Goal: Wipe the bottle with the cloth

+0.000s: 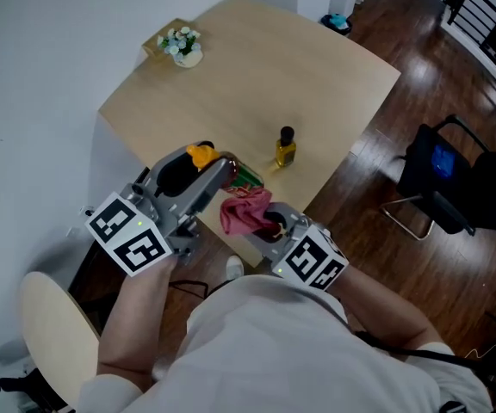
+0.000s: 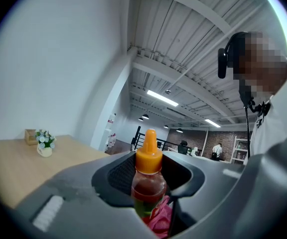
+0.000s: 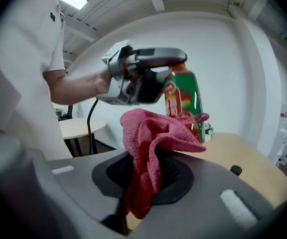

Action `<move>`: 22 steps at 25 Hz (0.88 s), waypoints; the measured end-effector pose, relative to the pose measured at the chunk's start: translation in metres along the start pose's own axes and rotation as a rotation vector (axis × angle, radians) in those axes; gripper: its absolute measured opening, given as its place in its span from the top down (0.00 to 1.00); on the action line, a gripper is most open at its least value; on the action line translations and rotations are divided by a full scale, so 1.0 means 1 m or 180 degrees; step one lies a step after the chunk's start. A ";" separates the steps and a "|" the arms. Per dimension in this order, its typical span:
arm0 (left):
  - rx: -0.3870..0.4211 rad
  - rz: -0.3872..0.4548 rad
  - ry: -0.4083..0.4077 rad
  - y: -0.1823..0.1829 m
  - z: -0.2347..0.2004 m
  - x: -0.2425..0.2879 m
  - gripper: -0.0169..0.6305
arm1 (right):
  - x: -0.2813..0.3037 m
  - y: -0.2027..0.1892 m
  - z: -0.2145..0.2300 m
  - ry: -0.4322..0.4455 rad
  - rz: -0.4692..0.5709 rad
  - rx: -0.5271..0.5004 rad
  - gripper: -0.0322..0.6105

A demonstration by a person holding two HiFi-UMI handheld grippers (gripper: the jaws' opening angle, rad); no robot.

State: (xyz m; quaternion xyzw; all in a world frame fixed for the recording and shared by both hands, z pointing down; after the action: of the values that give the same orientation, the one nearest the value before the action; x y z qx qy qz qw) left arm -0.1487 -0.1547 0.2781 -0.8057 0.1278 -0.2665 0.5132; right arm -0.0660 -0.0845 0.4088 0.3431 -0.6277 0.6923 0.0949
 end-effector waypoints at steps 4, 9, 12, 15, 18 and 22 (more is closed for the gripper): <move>0.0019 0.0078 0.0023 0.007 0.005 -0.003 0.73 | -0.006 -0.051 0.022 0.0031 -0.0263 0.0250 0.83; 0.0146 0.0015 -0.0046 0.005 0.010 -0.008 0.73 | -0.056 -0.036 0.066 -0.0204 0.0058 0.0445 0.83; 0.0218 -0.0079 -0.0141 0.001 0.011 -0.007 0.73 | -0.086 0.026 0.078 -0.0255 0.0490 0.0084 0.83; 0.0282 -0.0153 -0.0271 -0.005 0.020 -0.005 0.73 | -0.098 0.078 0.070 -0.0102 0.0774 -0.0245 0.83; 0.0371 -0.0179 -0.0389 -0.010 0.038 -0.004 0.73 | -0.099 0.088 0.056 -0.0025 0.0759 -0.0384 0.83; 0.0316 -0.0088 -0.0462 -0.007 0.014 -0.002 0.73 | -0.058 0.062 0.079 -0.0007 0.0421 -0.0243 0.83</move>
State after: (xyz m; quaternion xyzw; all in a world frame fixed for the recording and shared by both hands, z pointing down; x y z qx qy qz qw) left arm -0.1436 -0.1401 0.2796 -0.7982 0.0658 -0.2204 0.5568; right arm -0.0291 -0.1534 0.3230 0.2977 -0.6750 0.6723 0.0613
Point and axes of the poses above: the fingertips, and each gripper's own axes: x forward along the fingers, z to its right, y out of its top, the point moved 5 cm from there along -x, backward along the fingers, and after that the axes turned 15 degrees about -z, right-handed, at the moved point
